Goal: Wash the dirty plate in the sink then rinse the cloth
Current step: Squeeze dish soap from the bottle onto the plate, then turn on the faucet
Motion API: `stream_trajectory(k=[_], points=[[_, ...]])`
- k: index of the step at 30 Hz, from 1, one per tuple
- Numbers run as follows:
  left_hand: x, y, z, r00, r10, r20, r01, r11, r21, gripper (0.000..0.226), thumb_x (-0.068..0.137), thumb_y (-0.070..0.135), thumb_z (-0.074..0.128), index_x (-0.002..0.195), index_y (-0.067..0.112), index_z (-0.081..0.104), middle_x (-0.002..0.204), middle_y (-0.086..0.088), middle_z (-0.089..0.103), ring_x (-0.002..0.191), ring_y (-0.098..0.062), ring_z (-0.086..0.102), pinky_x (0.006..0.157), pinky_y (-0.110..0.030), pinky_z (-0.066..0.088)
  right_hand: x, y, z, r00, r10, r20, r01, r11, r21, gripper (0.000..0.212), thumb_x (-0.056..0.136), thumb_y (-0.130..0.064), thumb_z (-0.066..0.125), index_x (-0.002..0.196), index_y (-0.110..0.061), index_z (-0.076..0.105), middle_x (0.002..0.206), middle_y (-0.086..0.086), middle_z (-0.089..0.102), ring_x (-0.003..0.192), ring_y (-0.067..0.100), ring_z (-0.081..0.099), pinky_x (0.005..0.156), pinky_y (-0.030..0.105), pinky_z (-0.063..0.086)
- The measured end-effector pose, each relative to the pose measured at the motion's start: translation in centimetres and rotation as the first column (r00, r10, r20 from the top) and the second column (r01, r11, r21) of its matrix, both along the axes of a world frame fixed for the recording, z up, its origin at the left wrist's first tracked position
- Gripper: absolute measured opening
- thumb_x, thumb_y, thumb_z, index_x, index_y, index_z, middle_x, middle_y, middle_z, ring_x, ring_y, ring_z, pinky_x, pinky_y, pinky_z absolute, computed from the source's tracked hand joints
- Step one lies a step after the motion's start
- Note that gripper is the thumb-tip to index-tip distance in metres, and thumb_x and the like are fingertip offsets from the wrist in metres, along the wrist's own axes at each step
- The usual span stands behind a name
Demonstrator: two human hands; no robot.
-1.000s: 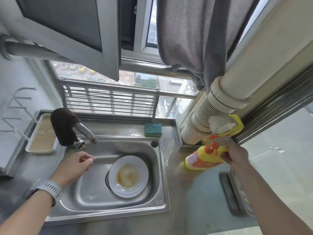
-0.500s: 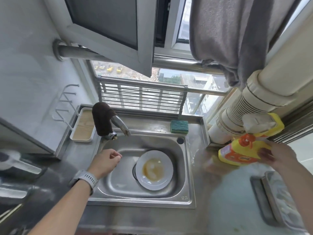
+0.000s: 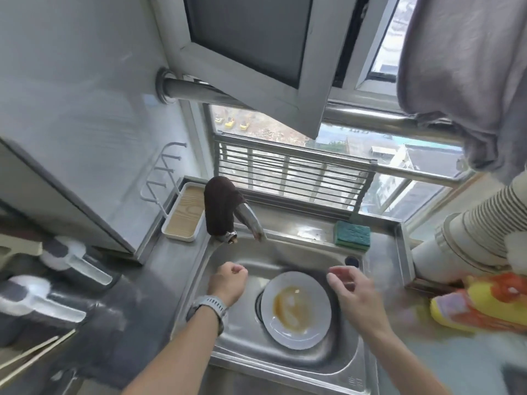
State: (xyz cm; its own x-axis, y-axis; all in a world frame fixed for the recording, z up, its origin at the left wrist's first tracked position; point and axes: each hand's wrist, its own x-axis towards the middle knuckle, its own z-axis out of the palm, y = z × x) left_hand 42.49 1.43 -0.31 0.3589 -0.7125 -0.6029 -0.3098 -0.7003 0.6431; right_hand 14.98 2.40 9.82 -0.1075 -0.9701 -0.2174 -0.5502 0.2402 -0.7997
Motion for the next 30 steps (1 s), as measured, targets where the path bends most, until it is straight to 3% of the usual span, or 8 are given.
stream_trajectory(k=[3, 6, 9, 12, 15, 18, 25, 30], points=[[-1.7, -1.1, 2.3, 0.985, 0.165, 0.047, -0.161, 0.985, -0.065, 0.021, 0.091, 0.034, 0.058, 0.107, 0.026, 0.069, 0.113, 0.001, 0.075, 0.105, -0.027, 0.069, 0.1, -0.034, 0.052, 5.9, -3.4, -4.0, 0.99, 0.116, 0.082, -0.125, 0.987, 0.104, 0.012, 0.093, -0.028, 0.066, 0.102, -0.025, 0.072, 0.091, -0.01, 0.073, 0.084, 0.004, 0.068, 0.075, 0.021, 0.055], [-2.2, -2.9, 2.1, 0.949, 0.306, 0.073, -0.29, 0.941, -0.174, 0.032, 0.098, 0.032, 0.06, 0.126, 0.015, 0.064, 0.12, -0.003, 0.073, 0.116, -0.028, 0.064, 0.098, -0.03, 0.043, 11.3, -6.7, -7.3, 0.948, -0.013, 0.318, -0.086, 0.951, 0.297, 0.017, 0.092, -0.019, 0.065, 0.101, -0.009, 0.075, 0.086, 0.003, 0.074, 0.074, 0.015, 0.069, 0.083, 0.035, 0.06], [-1.5, -4.6, 1.2, 0.899, 0.437, 0.038, -0.417, 0.879, -0.231, 0.028, 0.096, 0.033, 0.062, 0.105, 0.01, 0.075, 0.108, -0.008, 0.077, 0.105, -0.031, 0.067, 0.088, -0.03, 0.045, 16.0, -8.7, -8.7, 0.798, -0.224, 0.559, -0.049, 0.901, 0.43, 0.017, 0.092, -0.003, 0.062, 0.093, 0.013, 0.067, 0.079, 0.014, 0.062, 0.075, 0.023, 0.057, 0.071, 0.027, 0.051], [-0.3, -5.6, -0.3, 0.877, 0.479, -0.033, -0.474, 0.853, -0.218, 0.025, 0.093, 0.033, 0.067, 0.096, 0.012, 0.079, 0.096, -0.007, 0.078, 0.088, -0.026, 0.068, 0.079, -0.027, 0.045, 19.4, -9.3, -10.4, 0.649, -0.361, 0.67, -0.019, 0.872, 0.489, 0.008, 0.087, 0.0, 0.068, 0.091, 0.006, 0.068, 0.086, 0.018, 0.065, 0.081, 0.025, 0.063, 0.078, 0.027, 0.053], [0.8, -5.7, -1.9, 0.885, 0.459, -0.077, -0.464, 0.854, -0.234, 0.019, 0.089, 0.028, 0.072, 0.102, 0.016, 0.079, 0.097, -0.002, 0.08, 0.09, -0.02, 0.073, 0.085, -0.03, 0.056, 21.2, -9.1, -12.3, 0.535, -0.465, 0.705, 0.065, 0.855, 0.514, 0.019, 0.084, 0.004, 0.072, 0.102, 0.008, 0.067, 0.1, 0.026, 0.072, 0.091, 0.031, 0.074, 0.073, 0.026, 0.061], [1.2, -5.9, -2.1, 0.89, 0.439, -0.122, -0.455, 0.846, -0.278, 0.016, 0.089, 0.015, 0.074, 0.104, 0.011, 0.08, 0.095, -0.002, 0.079, 0.085, -0.017, 0.073, 0.083, -0.027, 0.056, 21.9, -8.6, -13.0, 0.477, -0.516, 0.712, 0.141, 0.844, 0.518, 0.011, 0.084, 0.006, 0.072, 0.094, 0.003, 0.07, 0.099, 0.027, 0.073, 0.095, 0.033, 0.073, 0.072, 0.025, 0.061], [1.7, -6.0, -2.4, 0.889, 0.427, -0.164, -0.456, 0.856, -0.242, 0.009, 0.083, 0.02, 0.078, 0.09, 0.024, 0.082, 0.082, 0.009, 0.077, 0.08, -0.01, 0.071, 0.08, -0.024, 0.053, 24.0, -8.4, -11.7, 0.274, -0.702, 0.658, 0.265, 0.712, 0.65, 0.012, 0.085, 0.01, 0.069, 0.097, 0.006, 0.07, 0.074, 0.017, 0.072, 0.071, 0.026, 0.071, 0.069, 0.028, 0.062], [2.0, -6.2, -2.3, 0.906, 0.402, -0.132, -0.423, 0.873, -0.243, 0.012, 0.082, 0.021, 0.079, 0.094, 0.02, 0.083, 0.075, 0.011, 0.073, 0.071, 0.002, 0.065, 0.061, -0.01, 0.043, 25.2, -9.0, -10.8, 0.168, -0.751, 0.639, 0.33, 0.654, 0.681, 0.017, 0.082, 0.018, 0.064, 0.099, 0.015, 0.068, 0.078, 0.024, 0.069, 0.083, 0.037, 0.069, 0.091, 0.049, 0.057]])
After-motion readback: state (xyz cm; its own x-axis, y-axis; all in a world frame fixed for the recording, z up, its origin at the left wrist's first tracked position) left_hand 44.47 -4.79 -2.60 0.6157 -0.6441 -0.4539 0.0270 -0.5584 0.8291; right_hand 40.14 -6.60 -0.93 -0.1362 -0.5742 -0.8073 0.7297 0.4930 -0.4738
